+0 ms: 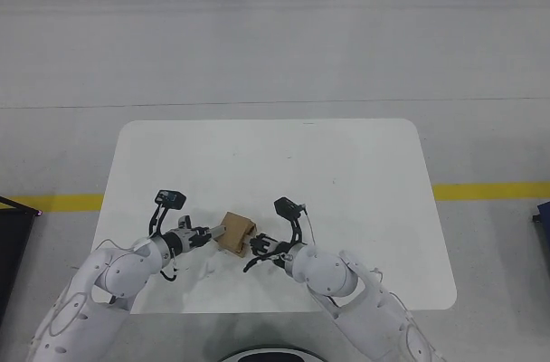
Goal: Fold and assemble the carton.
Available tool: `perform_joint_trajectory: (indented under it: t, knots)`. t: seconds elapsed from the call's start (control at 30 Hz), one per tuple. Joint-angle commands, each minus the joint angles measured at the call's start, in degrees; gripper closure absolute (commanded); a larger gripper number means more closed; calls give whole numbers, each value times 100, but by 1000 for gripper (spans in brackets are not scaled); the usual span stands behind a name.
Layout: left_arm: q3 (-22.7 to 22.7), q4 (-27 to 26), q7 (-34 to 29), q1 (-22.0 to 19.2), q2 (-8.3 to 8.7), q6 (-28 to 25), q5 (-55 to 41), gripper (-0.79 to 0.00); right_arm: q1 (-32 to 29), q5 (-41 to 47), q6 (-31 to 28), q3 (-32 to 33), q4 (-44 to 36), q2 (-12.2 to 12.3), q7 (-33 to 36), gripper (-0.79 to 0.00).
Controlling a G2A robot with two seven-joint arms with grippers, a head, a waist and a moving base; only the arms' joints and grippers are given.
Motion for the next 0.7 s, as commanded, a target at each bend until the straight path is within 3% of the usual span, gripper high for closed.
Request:
perform_joint_trajectory:
  t: [0.0,0.67]
  knots:
    - [2,5,-6,-4,0,-9,6,-785,33,-40,139,-46,2,-13,-34,-292]
    - [137,47,6,-46,-15,27,294,-785,-94,-346,840,-128,-210,-36,-253,-299]
